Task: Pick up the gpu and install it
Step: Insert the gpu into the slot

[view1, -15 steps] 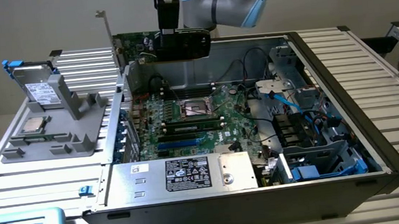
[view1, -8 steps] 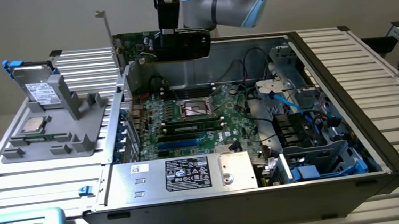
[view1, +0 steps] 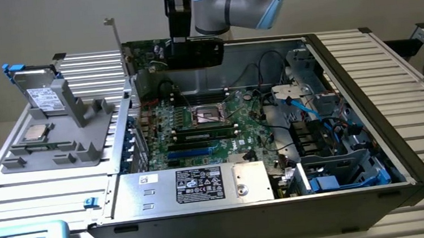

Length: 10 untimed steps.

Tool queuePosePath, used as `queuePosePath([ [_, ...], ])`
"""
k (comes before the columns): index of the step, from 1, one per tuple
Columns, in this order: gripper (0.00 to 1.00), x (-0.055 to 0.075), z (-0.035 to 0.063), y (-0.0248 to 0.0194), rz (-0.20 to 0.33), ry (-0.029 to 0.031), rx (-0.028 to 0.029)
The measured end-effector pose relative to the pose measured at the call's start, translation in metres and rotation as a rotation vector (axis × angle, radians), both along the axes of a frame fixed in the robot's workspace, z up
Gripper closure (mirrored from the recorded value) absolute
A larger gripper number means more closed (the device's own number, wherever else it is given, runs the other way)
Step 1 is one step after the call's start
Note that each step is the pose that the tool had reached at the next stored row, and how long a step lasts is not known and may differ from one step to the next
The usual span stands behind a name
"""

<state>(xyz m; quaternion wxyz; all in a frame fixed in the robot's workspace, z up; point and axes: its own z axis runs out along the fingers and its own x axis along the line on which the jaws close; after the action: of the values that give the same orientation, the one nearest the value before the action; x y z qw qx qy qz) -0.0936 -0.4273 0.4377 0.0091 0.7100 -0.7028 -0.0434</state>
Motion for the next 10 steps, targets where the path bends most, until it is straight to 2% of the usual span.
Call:
queuePosePath([
  [10, 0.73, 0.000, -0.0182, -0.0004, 0.000, 0.0000, 0.0000],
])
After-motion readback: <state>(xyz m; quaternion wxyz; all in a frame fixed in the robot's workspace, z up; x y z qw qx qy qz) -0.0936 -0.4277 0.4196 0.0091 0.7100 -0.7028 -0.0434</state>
